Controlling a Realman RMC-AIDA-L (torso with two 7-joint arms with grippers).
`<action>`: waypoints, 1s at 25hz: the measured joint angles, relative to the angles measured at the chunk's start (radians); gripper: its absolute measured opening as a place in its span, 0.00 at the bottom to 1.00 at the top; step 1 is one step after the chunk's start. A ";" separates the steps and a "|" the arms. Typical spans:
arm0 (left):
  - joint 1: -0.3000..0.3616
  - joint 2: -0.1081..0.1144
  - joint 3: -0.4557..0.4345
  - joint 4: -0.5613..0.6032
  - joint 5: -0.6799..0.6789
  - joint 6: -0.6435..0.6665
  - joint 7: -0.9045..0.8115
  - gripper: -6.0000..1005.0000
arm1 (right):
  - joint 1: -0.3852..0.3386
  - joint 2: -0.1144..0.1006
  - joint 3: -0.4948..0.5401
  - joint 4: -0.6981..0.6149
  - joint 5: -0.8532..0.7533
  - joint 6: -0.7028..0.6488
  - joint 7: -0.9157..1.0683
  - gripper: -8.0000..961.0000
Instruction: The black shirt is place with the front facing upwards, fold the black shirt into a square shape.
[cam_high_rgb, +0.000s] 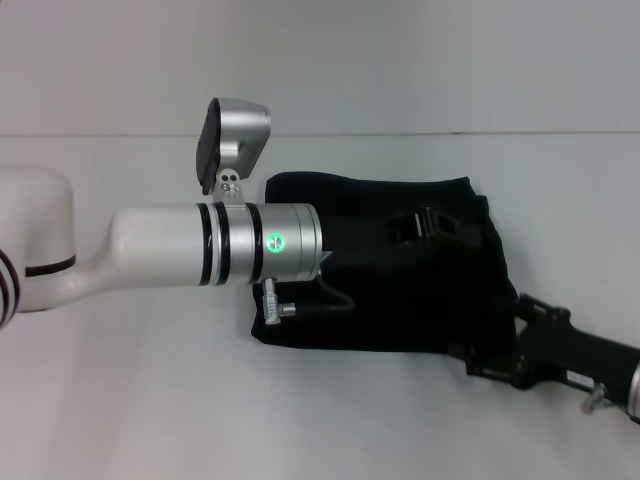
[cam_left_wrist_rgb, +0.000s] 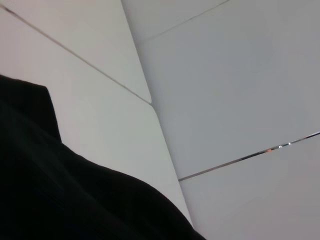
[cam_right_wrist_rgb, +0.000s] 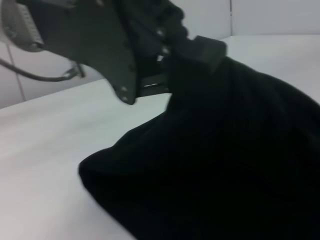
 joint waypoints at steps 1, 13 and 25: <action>0.002 0.001 0.002 0.003 0.000 0.001 -0.001 0.08 | 0.011 0.000 0.001 0.009 0.010 0.018 0.000 0.99; 0.005 0.000 0.003 0.020 -0.001 -0.002 0.010 0.09 | 0.185 0.005 0.003 0.067 0.169 0.313 -0.011 0.99; 0.002 -0.008 0.002 0.002 -0.002 -0.033 0.058 0.10 | 0.275 0.003 0.002 0.064 0.251 0.439 -0.012 0.99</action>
